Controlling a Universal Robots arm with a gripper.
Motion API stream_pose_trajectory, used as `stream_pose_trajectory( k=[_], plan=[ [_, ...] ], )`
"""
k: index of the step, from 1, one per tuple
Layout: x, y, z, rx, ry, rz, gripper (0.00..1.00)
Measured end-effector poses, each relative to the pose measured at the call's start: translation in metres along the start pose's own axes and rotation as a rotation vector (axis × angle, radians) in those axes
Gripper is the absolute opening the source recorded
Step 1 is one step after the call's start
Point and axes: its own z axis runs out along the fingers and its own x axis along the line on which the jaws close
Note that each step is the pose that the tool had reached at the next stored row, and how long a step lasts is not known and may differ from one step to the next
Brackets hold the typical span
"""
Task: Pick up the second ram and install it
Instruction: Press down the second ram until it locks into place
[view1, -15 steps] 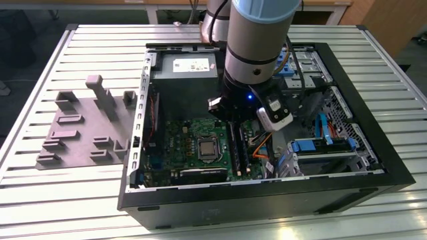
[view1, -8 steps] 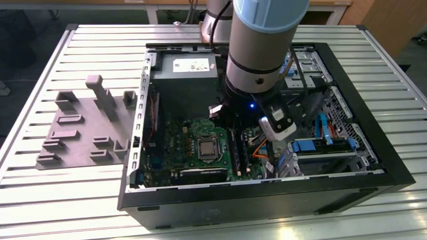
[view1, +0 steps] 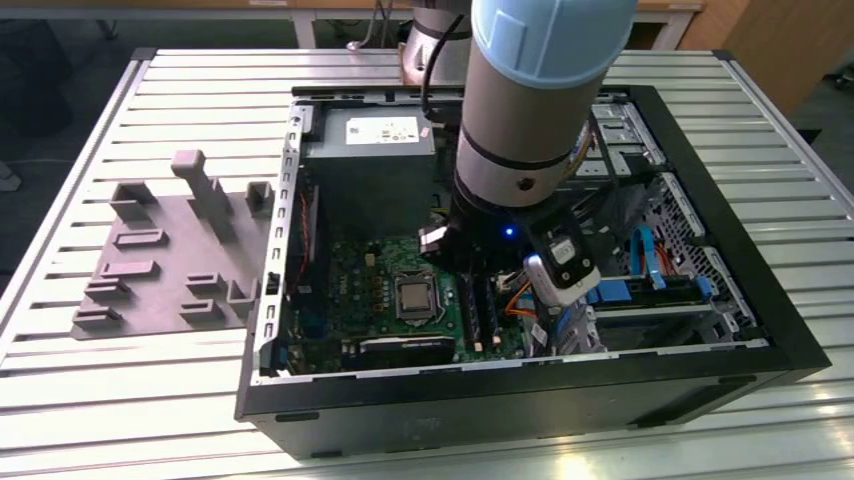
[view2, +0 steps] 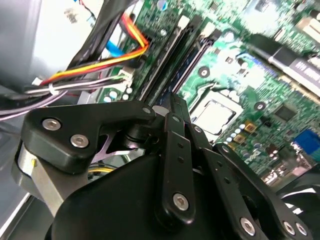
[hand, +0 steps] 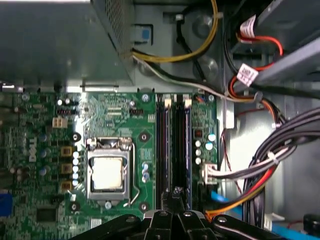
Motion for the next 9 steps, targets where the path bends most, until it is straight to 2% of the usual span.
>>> stream_pose_trajectory(
  k=[9],
  plan=[
    [-0.0003,-0.0146,-0.0008,0.0009,-0.0001,0.0,0.11]
  ],
)
